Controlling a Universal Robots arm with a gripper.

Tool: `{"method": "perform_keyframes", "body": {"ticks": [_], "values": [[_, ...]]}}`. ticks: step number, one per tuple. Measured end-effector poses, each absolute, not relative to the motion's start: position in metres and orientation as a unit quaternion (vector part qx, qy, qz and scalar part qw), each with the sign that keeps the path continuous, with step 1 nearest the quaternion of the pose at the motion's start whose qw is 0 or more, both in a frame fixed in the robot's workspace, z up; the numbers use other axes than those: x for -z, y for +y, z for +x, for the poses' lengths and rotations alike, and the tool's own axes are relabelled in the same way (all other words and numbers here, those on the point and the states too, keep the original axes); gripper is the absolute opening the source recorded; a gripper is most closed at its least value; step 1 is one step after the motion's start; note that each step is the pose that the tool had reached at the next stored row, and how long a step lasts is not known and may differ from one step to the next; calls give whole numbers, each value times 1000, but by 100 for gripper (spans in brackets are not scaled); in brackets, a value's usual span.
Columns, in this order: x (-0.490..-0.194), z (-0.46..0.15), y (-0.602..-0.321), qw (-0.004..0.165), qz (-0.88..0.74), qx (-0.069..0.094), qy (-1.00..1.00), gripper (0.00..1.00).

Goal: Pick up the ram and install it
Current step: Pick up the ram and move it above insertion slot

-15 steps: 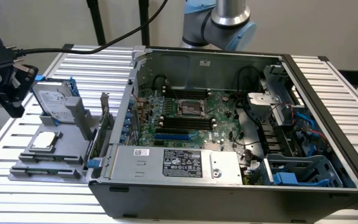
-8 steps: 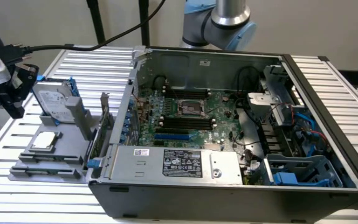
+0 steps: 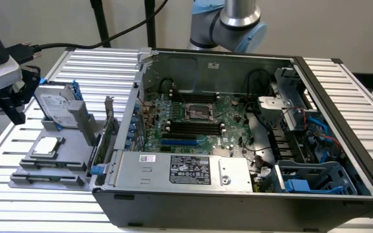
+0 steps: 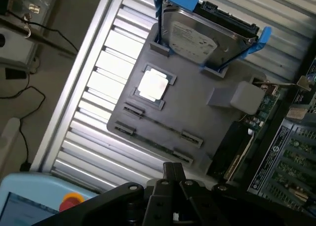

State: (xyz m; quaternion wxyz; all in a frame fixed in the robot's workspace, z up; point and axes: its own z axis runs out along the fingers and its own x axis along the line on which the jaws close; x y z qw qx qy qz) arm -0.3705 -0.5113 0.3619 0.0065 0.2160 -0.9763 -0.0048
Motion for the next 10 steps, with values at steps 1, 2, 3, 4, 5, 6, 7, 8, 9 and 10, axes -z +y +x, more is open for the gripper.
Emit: {"method": "perform_keyframes", "body": {"ticks": [1,2,3,4,5,6,7,8,9,10], "values": [[-362,-370,-511,7,225,5,-974,11],[-361,-370,-511,7,234,5,-972,11],[-361,-370,-511,7,242,5,-970,11],[-361,-370,-511,7,251,5,-968,11],[-360,-371,-511,7,260,4,-966,11],[-360,-370,-511,7,269,4,-963,11],[-360,-370,-511,7,277,4,-961,11],[-359,-370,-511,7,286,4,-958,11],[-359,-370,-511,7,295,4,-956,11],[-358,-370,-511,7,304,4,-953,11]]}}
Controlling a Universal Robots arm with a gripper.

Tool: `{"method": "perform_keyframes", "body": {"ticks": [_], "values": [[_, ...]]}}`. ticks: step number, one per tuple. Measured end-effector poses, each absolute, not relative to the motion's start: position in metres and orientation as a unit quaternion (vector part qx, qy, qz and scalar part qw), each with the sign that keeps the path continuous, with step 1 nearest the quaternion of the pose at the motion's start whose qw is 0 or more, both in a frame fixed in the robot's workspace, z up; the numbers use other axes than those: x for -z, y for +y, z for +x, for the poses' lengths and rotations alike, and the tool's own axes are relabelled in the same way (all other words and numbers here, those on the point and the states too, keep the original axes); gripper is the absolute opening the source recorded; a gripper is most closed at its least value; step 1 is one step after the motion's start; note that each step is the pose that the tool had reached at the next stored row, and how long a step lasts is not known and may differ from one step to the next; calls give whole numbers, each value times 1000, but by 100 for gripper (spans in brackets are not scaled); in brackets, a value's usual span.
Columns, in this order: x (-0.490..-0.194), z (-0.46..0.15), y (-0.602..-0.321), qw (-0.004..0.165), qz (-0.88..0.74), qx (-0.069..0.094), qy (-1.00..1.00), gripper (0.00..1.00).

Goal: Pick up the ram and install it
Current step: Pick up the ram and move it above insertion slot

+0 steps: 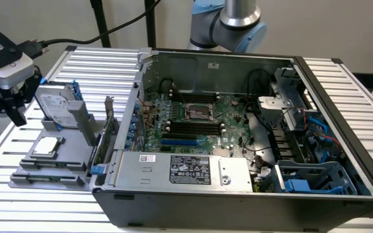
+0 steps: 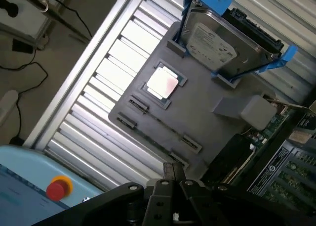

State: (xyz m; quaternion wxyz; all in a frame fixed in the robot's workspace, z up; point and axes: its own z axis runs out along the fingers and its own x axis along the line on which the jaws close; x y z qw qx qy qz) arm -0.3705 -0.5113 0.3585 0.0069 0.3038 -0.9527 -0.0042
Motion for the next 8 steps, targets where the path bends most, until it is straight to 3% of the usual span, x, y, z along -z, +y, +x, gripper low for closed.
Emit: {"method": "perform_keyframes", "body": {"ticks": [8], "values": [[-356,-371,-511,7,372,4,-928,11]]}}
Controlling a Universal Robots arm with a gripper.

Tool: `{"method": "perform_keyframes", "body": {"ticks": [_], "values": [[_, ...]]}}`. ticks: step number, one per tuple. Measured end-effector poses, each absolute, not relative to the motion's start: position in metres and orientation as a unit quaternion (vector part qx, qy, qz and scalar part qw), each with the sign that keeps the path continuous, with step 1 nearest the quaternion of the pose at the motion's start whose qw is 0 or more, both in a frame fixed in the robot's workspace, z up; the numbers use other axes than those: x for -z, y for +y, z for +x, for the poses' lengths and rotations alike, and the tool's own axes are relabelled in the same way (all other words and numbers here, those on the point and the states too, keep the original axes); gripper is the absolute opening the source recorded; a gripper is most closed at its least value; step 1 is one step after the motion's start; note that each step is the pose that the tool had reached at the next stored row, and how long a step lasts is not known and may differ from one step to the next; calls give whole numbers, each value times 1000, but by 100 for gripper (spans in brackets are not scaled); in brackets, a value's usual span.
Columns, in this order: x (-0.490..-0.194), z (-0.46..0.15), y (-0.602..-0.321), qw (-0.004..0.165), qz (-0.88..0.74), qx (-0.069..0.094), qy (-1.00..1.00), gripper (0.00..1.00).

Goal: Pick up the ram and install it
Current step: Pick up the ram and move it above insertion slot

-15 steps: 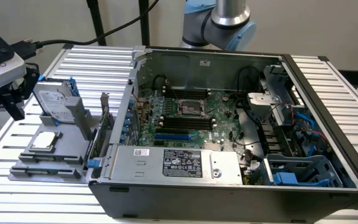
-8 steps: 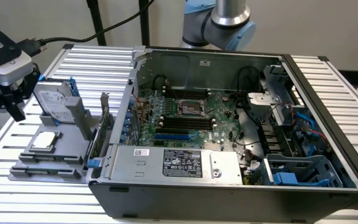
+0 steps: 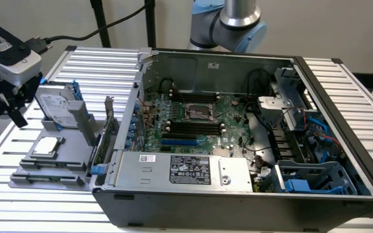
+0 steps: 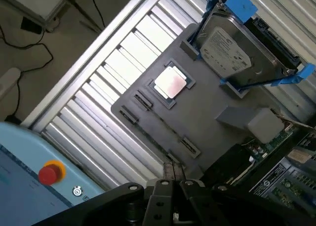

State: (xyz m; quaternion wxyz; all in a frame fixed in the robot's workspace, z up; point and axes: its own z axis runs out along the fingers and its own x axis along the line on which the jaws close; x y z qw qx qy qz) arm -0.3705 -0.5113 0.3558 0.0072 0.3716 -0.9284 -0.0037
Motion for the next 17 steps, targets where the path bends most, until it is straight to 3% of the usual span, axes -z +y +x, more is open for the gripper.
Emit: {"method": "perform_keyframes", "body": {"ticks": [17], "values": [[-349,-370,-511,8,510,2,-860,11]]}}
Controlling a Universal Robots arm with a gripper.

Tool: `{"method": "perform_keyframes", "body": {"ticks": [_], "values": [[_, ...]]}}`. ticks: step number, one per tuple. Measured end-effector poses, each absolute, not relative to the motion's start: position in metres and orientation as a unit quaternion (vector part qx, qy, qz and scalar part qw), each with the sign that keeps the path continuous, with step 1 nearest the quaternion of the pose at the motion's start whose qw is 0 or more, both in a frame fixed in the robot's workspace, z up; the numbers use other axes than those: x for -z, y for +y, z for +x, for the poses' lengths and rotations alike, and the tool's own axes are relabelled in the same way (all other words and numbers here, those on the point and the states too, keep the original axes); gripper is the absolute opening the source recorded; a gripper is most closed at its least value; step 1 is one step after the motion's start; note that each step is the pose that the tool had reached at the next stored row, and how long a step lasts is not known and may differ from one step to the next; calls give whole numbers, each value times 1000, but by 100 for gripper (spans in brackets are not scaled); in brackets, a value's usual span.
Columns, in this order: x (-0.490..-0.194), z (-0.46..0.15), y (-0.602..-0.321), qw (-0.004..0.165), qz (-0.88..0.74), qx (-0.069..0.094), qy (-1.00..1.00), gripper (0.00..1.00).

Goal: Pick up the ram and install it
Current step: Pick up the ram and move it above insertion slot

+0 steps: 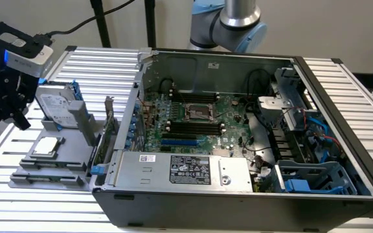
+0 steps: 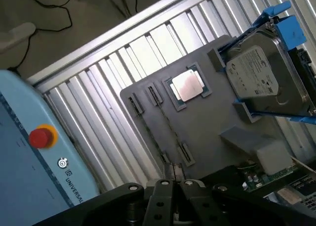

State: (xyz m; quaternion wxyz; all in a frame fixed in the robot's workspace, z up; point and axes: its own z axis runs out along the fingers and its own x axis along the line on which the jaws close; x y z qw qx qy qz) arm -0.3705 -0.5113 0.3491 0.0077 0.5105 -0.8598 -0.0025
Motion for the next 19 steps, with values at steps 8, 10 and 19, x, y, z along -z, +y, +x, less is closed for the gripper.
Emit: {"method": "perform_keyframes", "body": {"ticks": [8,10,19], "values": [[-345,-371,-511,8,572,2,-821,11],[-344,-371,-511,8,587,2,-810,11],[-339,-371,-511,8,650,1,-760,11]]}}
